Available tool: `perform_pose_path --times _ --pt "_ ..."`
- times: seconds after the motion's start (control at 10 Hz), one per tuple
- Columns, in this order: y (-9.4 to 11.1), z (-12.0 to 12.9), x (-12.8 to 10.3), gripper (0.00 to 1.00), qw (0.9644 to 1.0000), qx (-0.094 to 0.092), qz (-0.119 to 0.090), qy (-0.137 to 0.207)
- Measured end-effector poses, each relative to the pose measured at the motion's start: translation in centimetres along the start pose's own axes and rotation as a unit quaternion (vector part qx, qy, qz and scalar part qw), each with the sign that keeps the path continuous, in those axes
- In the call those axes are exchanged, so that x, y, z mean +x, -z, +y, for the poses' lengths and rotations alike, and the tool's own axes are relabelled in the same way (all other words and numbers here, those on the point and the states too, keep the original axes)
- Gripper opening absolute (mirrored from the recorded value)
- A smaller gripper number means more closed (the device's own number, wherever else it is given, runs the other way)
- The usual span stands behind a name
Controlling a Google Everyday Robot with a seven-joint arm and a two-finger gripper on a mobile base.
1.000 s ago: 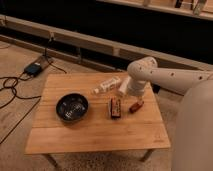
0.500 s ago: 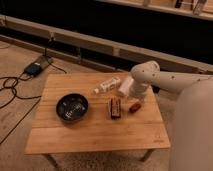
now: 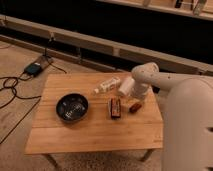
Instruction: Place the pepper in the ceramic cup
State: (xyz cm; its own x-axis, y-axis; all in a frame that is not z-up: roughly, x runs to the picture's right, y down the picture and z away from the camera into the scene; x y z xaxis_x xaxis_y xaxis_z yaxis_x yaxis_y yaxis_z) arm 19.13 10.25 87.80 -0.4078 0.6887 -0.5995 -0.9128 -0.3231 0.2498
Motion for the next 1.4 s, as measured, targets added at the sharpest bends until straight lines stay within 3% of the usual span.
perform_pose_path --times 0.4,1.1,1.2,1.4 --pt "-2.1 -0.1 -0.8 0.65 0.9997 -0.005 0.017 -0.019" --pt "-3.6 -0.7 -1.8 0.64 0.9992 -0.014 0.029 -0.023" --pt "-3.6 -0.8 -1.8 0.61 0.9992 -0.013 0.029 -0.022" --pt "-3.7 -0.9 -1.9 0.39 0.9993 -0.011 0.029 -0.021"
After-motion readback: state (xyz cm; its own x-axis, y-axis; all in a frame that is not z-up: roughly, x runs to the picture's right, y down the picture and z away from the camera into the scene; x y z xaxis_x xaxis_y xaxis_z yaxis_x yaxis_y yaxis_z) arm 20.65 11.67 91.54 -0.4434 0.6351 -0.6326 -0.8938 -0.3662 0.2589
